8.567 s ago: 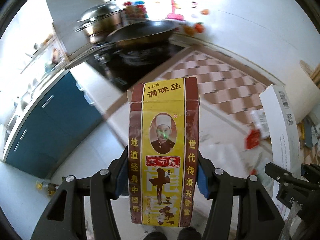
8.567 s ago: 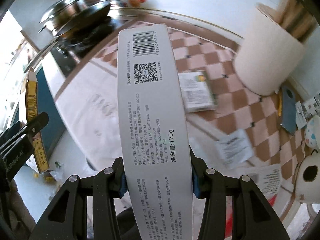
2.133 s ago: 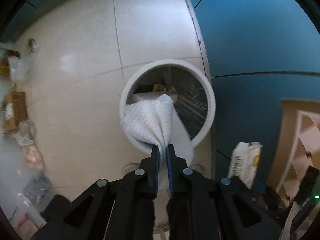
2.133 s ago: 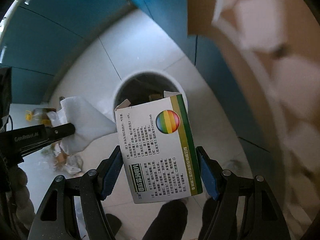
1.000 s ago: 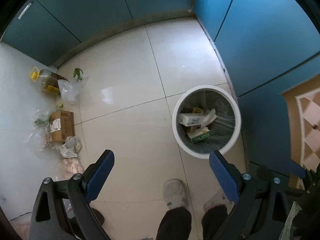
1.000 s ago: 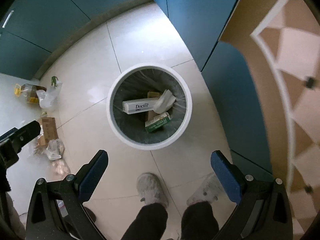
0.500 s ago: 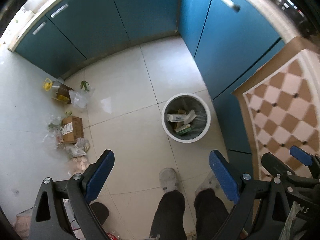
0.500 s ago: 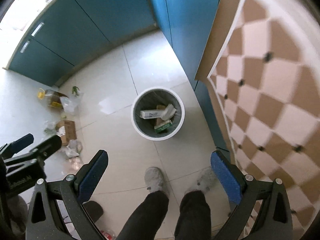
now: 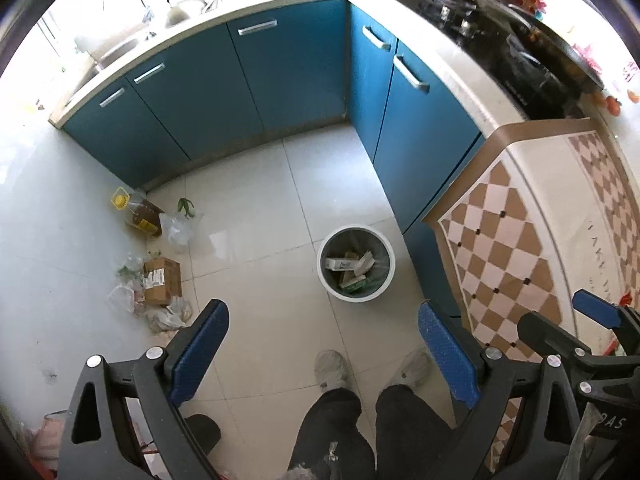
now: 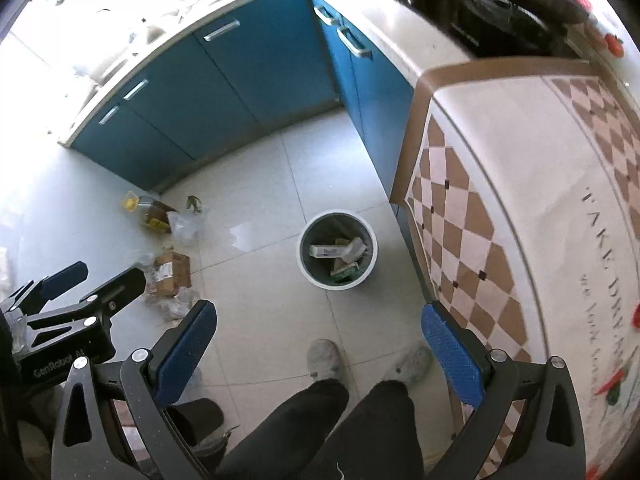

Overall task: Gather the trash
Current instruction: 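Grasp the red chili with the left tool while the right tool grasps the red wrapper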

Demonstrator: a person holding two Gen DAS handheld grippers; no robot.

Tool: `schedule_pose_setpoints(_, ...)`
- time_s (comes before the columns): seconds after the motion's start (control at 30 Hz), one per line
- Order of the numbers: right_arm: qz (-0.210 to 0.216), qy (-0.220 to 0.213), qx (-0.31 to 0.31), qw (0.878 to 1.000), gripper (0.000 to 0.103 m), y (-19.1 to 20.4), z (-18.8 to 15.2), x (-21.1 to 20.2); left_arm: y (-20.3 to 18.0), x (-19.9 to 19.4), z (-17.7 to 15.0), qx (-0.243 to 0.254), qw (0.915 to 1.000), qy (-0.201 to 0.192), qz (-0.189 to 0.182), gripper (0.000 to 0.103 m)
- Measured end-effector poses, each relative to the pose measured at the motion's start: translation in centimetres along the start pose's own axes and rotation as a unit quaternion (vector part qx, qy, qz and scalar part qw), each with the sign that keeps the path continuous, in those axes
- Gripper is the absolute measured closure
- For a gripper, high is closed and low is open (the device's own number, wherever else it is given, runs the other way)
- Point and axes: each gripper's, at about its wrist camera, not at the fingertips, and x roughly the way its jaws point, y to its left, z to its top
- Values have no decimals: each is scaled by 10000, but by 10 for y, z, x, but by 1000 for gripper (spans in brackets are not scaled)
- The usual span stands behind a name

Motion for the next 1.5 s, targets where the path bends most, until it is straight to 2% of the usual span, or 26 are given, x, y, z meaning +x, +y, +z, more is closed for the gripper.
schedule_pose_setpoints(0.2,268,-164,57,9995,0,-10,-5,-39,-19,-31,3,74,9995,-233,180,6)
schedule_pose_setpoints(0.37,539,-281,541,9967,0,-49,-7,-55,-63,-51,19,341,9965,-743,151,6)
schedule_pose_setpoints(0.47,526,-409,940,9933,0,-86,-10,-67,-108,-57,32,762,9926,-935,127,0)
schedule_pose_setpoints(0.53,392,-524,1342,9888,0,-124,-18,-77,-149,-58,37,1174,9879,-995,200,0)
schedule_pose_setpoints(0.67,69,-579,2232,9730,0,-207,-47,-91,-237,-51,28,2025,9754,-866,36,0)
schedule_pose_setpoints(0.73,-126,-558,2759,9595,0,-256,-70,-97,-289,-45,12,2575,9634,-724,-194,0)
schedule_pose_setpoints(0.77,-202,-548,2932,9543,0,-273,-80,-99,-312,-42,3,2849,9561,-620,-311,0)
schedule_pose_setpoints(0.8,-349,-543,3238,9439,0,-301,-98,-104,-338,-38,-9,3162,9464,-465,-468,0)
schedule_pose_setpoints(0.87,-557,-527,3699,9259,0,-346,-129,-112,-384,-30,-35,3731,9239,-131,-838,2)
schedule_pose_setpoints(0.9,-622,-516,3869,9186,0,-361,-140,-114,-406,-28,-49,4012,9105,4,-1000,5)
schedule_pose_setpoints(0.93,-722,-511,4167,9047,0,-385,-161,-119,-427,-24,-65,4300,8949,156,-1184,8)
schedule_pose_setpoints(0.97,-763,-512,4314,8975,0,-397,-172,-120,-444,-22,-78,4522,8825,266,-1266,20)
schedule_pose_setpoints(1.0,-810,-539,4527,8864,2,-414,-190,-125,-462,-17,-96,4810,8652,420,-1353,31)
schedule_pose_setpoints(1.03,-851,-570,4662,8787,7,-425,-203,-128,-474,-13,-105,4973,8543,549,-1409,35)
schedule_pose_setpoints(1.1,-931,-580,4848,8677,14,-441,-225,-133,-494,0,-128,5268,8345,828,-1386,56)
schedule_pose_setpoints(1.13,-942,-580,4926,8632,15,-446,-234,-135,-500,6,-135,5361,8282,908,-1354,61)
schedule_pose_setpoints(1.17,-936,-582,4989,8596,15,-449,-242,-136,-504,11,-141,5446,8233,959,-1283,73)
schedule_pose_setpoints(1.2,-922,-576,5037,8570,15,-453,-249,-136,-506,14,-145,5513,8202,934,-1214,78)
schedule_pose_setpoints(1.23,-909,-566,5070,8553,15,-455,-253,-135,-507,17,-145,5542,8180,940,-1221,78)
schedule_pose_setpoints(1.27,-897,-561,5086,8545,15,-457,-257,-136,-506,16,-143,5499,8203,937,-1265,93)
schedule_pose_setpoints(1.33,-864,-555,5101,8540,15,-457,-264,-135,-503,16,-135,5374,8291,956,-1214,96)
schedule_pose_setpoints(1.37,-840,-552,5103,8541,16,-456,-265,-134,-499,17,-128,5256,8371,935,-1195,96)
schedule_pose_setpoints(1.47,-738,-538,5091,8559,16,-457,-258,-128,-479,20,-95,4667,8738,846,-1075,96)
schedule_pose_setpoints(1.5,-709,-548,5079,8567,16,-458,-257,-127,-469,22,-76,4324,8919,829,-1032,96)
